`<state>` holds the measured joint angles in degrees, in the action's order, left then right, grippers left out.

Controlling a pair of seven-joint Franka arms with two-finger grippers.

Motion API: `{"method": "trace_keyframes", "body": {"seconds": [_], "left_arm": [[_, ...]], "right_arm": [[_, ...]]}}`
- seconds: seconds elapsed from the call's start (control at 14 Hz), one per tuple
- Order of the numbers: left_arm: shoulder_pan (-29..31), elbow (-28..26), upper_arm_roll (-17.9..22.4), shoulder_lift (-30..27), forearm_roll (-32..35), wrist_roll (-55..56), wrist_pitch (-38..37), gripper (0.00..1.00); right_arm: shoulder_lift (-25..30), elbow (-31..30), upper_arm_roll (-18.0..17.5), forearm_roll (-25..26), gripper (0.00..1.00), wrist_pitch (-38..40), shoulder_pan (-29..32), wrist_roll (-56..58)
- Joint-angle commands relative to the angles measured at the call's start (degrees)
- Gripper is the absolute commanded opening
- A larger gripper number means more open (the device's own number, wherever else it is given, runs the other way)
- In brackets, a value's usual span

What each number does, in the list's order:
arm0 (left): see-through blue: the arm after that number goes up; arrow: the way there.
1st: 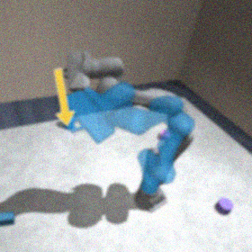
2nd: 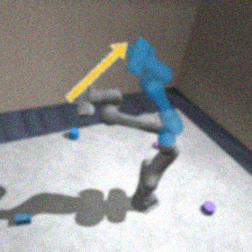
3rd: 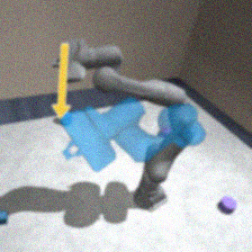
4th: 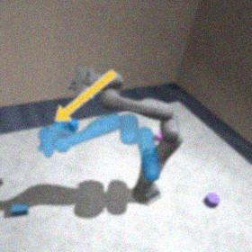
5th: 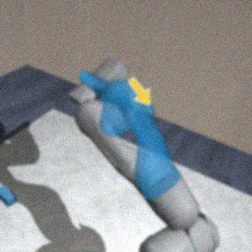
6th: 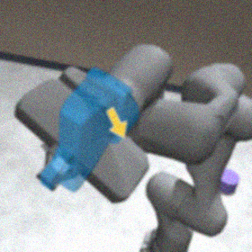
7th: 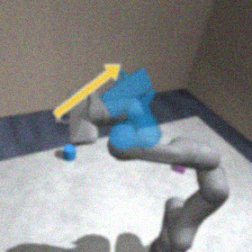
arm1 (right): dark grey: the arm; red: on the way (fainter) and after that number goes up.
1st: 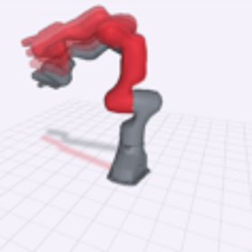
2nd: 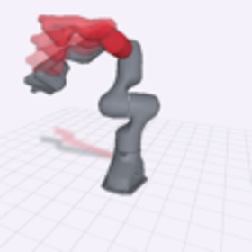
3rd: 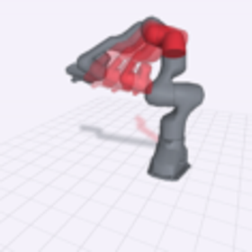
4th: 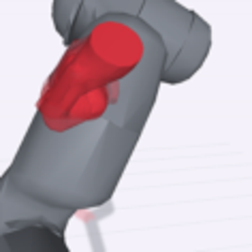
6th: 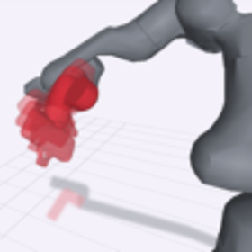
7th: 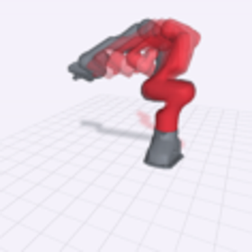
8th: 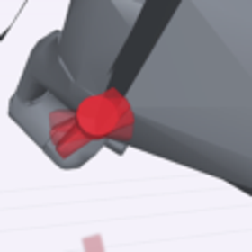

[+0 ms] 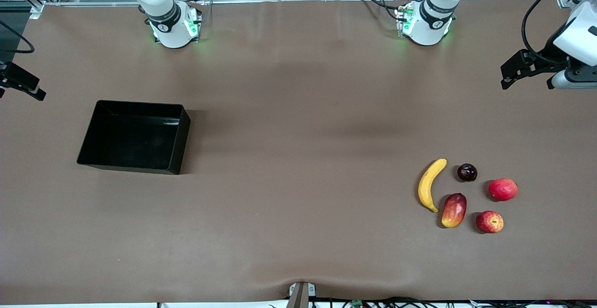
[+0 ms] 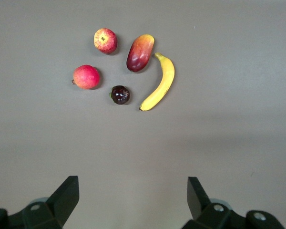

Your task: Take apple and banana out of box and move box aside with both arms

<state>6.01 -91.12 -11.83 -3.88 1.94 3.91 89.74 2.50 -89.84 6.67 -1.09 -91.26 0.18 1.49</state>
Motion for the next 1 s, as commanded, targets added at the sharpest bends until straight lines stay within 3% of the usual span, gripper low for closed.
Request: {"method": "trace_keyframes", "body": {"seconds": [0.0,0.93], "left_arm": [[0.4,0.9,0.0,-0.3,-0.4,-2.0,-0.4,1.00],[0.2,2.4,0.1,1.4,-0.4,-3.5,-0.4,1.00]], "right_arm": [[-0.2,1.1,0.5,0.5,1.00,0.5,0.4,-0.4],[-0.4,1.1,0.6,-0.1,1.00,0.3,0.5,-0.2]]}}
